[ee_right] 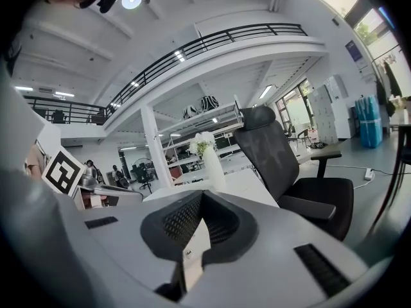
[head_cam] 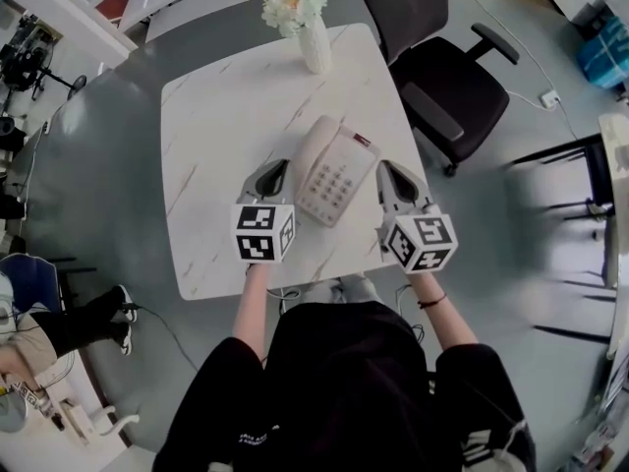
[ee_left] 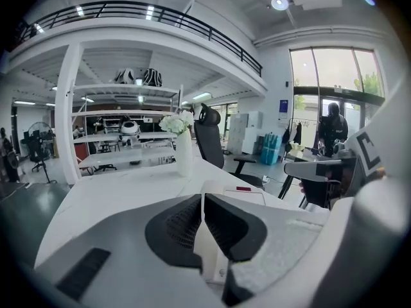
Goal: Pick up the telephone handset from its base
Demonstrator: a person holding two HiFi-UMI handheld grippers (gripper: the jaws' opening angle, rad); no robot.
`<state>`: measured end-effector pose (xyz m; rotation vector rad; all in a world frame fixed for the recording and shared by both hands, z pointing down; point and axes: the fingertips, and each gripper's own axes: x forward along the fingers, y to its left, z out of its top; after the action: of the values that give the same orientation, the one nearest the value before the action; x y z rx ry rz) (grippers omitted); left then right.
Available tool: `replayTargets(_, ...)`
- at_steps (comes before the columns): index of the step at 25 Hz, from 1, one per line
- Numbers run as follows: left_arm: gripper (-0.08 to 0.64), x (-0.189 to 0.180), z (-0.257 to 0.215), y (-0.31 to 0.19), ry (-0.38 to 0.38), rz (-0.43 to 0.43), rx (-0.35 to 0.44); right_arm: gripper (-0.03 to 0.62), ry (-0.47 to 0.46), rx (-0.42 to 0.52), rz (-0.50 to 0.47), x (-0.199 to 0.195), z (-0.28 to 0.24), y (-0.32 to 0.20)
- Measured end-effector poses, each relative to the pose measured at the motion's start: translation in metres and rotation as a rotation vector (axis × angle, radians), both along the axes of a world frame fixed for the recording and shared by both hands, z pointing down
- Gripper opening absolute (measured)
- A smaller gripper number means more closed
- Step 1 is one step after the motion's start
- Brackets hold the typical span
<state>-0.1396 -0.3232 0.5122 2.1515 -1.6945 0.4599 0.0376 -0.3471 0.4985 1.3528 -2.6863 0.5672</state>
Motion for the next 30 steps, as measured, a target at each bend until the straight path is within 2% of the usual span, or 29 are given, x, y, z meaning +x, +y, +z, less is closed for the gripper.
replayTargets(1,0.002,0.001,0.003,-0.002,-0.011,0.015,-0.01,-0.009,0.0,-0.004,0.005,0.0,0.002,0.0)
replayTargets(3,0.069,0.004,0.01,-0.008,-0.029,0.051,-0.035,-0.009,-0.001,-0.007,0.012,0.001,0.005,-0.002)
replayTargets(6,0.11,0.009,0.021,-0.015,-0.045,0.097,-0.07,-0.009,-0.005,-0.008,0.019,0.002,0.008,-0.004)
replayTargets(12,0.241,0.02,0.045,-0.025,-0.029,0.16,-0.159,-0.009,-0.055,-0.03,0.041,0.005,0.005,-0.001)
replayTargets(19,0.243,0.028,0.07,-0.031,-0.026,0.203,-0.242,-0.009,-0.086,-0.052,0.047,0.008,0.01,0.003)
replayTargets(25,0.242,0.026,0.077,-0.035,-0.055,0.203,-0.279,-0.009,-0.09,-0.062,0.054,0.012,0.012,0.007)
replayTargets(30,0.235,0.025,0.087,-0.037,-0.123,0.214,-0.313,-0.009,-0.09,-0.064,0.057,0.014,0.013,0.009)
